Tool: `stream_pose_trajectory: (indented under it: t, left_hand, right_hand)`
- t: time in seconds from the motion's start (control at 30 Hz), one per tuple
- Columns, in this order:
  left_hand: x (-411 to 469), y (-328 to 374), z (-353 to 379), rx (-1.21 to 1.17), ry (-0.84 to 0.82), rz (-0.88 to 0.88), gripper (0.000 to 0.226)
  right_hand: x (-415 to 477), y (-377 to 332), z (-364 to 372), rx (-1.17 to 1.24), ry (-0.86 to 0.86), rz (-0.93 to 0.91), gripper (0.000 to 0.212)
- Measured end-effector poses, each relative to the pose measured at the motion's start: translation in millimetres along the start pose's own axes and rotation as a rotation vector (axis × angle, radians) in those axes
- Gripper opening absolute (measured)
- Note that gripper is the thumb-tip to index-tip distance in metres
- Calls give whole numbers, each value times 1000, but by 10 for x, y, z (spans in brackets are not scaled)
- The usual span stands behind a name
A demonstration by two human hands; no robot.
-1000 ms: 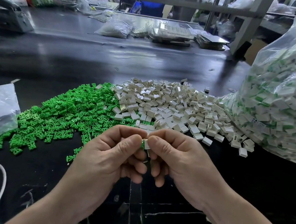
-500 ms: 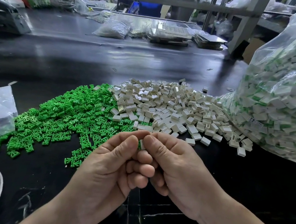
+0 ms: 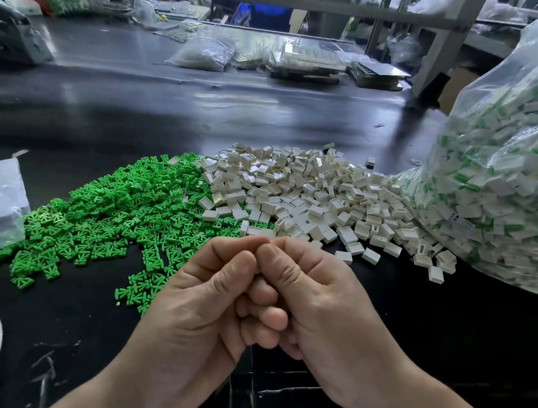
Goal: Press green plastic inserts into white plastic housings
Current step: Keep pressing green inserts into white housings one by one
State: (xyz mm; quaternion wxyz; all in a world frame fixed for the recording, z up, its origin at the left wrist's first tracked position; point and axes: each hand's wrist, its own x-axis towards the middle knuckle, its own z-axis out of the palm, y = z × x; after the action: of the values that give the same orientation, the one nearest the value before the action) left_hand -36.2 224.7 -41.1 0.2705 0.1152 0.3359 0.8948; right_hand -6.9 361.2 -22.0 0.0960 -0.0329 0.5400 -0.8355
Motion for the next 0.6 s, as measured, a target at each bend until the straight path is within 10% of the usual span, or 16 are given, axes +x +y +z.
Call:
stream_pose_trajectory:
  t: [0.6]
  left_hand:
    - [22, 24, -73, 46, 42, -26, 41]
  right_hand:
    - [-12, 20, 45, -2, 11, 25, 22]
